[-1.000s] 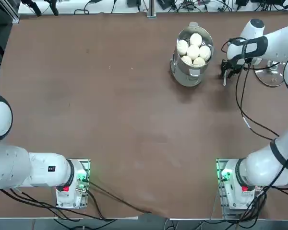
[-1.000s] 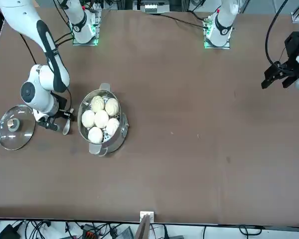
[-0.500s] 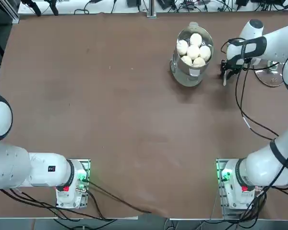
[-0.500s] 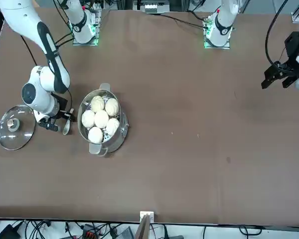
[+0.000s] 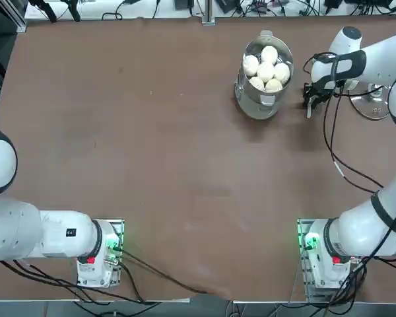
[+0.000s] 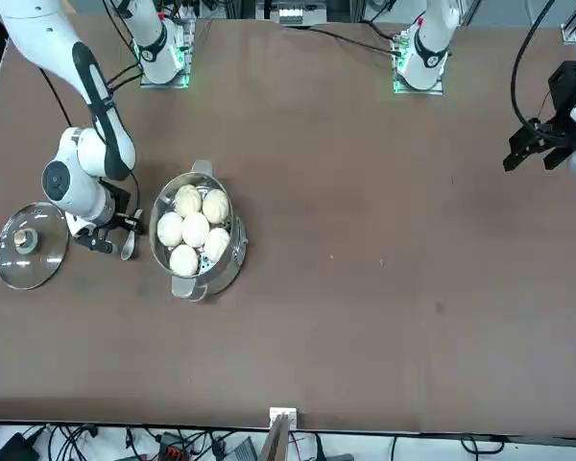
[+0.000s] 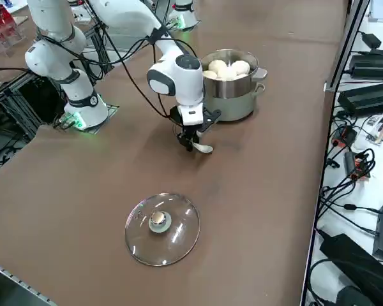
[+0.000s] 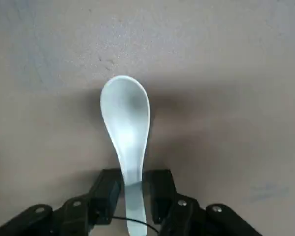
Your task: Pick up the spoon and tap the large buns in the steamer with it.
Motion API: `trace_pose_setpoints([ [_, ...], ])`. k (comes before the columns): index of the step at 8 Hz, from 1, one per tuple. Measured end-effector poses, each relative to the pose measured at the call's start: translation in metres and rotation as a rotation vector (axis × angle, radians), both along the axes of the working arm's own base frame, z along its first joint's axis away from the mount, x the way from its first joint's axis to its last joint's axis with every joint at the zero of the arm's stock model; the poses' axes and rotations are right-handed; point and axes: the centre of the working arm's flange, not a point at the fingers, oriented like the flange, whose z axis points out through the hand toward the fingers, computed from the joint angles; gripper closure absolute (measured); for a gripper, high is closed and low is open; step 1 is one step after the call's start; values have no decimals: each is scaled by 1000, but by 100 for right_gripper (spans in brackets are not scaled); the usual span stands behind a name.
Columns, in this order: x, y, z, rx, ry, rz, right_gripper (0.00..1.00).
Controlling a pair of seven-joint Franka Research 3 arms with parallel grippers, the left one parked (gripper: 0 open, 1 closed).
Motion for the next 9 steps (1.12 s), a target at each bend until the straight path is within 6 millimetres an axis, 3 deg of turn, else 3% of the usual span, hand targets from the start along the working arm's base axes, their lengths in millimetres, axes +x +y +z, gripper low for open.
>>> trace_pose_setpoints([
  [3, 0, 1, 0, 0, -1, 2, 63],
  [7, 2, 2, 2, 0, -4, 4, 81],
  [9, 2, 2, 2, 0, -5, 4, 82],
])
